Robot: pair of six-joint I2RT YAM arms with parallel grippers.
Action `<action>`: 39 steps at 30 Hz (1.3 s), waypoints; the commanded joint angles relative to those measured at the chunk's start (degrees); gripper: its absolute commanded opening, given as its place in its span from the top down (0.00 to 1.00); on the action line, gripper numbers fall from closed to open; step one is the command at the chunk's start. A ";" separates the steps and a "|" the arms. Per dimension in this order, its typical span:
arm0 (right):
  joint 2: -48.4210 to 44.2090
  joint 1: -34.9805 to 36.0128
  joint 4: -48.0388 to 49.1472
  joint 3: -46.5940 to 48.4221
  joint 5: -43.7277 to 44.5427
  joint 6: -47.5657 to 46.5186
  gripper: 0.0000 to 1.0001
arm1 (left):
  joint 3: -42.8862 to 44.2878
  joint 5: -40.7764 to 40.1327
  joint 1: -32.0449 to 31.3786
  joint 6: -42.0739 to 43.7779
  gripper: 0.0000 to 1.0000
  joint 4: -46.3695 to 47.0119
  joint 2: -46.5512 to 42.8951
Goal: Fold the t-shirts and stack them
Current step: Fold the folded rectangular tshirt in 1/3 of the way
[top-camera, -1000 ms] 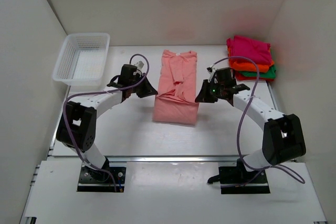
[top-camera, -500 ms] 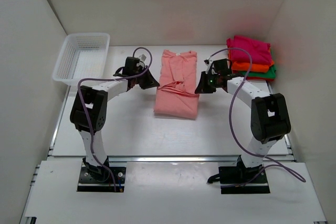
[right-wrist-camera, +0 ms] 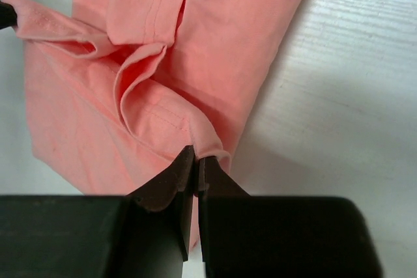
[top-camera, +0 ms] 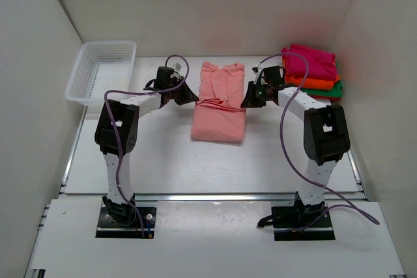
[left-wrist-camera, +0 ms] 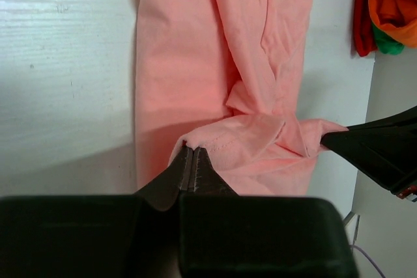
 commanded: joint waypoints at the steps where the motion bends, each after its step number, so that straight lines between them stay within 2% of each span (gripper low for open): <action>1: 1.39 -1.06 2.88 3.07 -0.62 -0.94 1.00 | 3.23 1.10 0.41 -0.39 1.00 1.93 1.48; 4: 4.38 -0.89 2.28 5.87 -0.36 -1.20 0.94 | 6.04 0.75 0.58 -0.48 0.96 1.58 3.67; 7: 6.23 -1.42 1.48 9.39 1.84 -2.00 0.71 | 8.67 1.71 0.94 -2.14 0.77 2.28 5.87; 8: 6.67 -1.68 1.48 10.44 2.19 -2.26 0.58 | 9.29 1.72 1.54 -3.02 0.70 3.41 6.31; 9: 7.02 -1.94 1.48 11.06 3.50 -2.52 0.48 | 10.95 2.33 1.81 -3.47 0.68 3.95 7.10; 12: 6.76 -2.64 0.25 15.19 7.54 -3.31 0.40 | 15.96 2.60 3.30 -4.52 0.64 3.34 7.99; 15: 5.45 -3.70 -0.71 16.78 11.32 -3.32 0.36 | 16.78 2.07 5.32 -5.23 0.63 2.90 6.59; 18: 1.93 -4.14 -3.08 14.86 13.79 -2.35 0.33 | 10.38 2.86 5.94 -4.00 0.63 2.81 1.41; 20: -3.67 -3.18 -2.30 7.34 15.11 -0.69 0.32 | -1.09 3.56 6.12 -3.04 0.63 2.98 -5.51; 21: -5.44 -2.48 -0.82 1.98 15.29 0.19 0.30 | -4.03 2.96 5.60 -2.68 0.62 2.81 -7.72; 22: -9.29 -1.86 -0.37 -0.42 15.64 1.07 0.23 | -9.71 1.82 4.81 -1.46 0.62 2.81 -11.31; 24: -13.80 1.82 -0.97 -8.93 19.13 4.22 0.22 | -16.87 -1.87 2.79 0.92 0.62 1.16 -16.78; 26: -19.32 5.85 -1.07 -14.03 25.72 6.24 0.23 | -23.45 -8.10 -0.55 2.94 0.61 -0.88 -22.05; 27: -20.56 7.36 0.59 -17.72 26.09 9.05 0.28 | -24.79 -9.08 -2.30 2.42 0.61 -0.01 -23.20; 30: -27.15 10.52 7.26 -27.39 25.56 17.13 0.33 | -32.25 -11.89 -5.12 -2.66 0.57 4.54 -26.54; 34: -31.29 14.31 9.83 -32.95 28.82 23.31 0.34 | -34.82 -17.87 -8.90 -4.61 0.55 7.03 -29.98; 39: -29.28 14.67 11.94 -34.19 28.47 25.24 0.35 | -35.51 -20.86 -10.14 -5.49 0.55 6.49 -29.89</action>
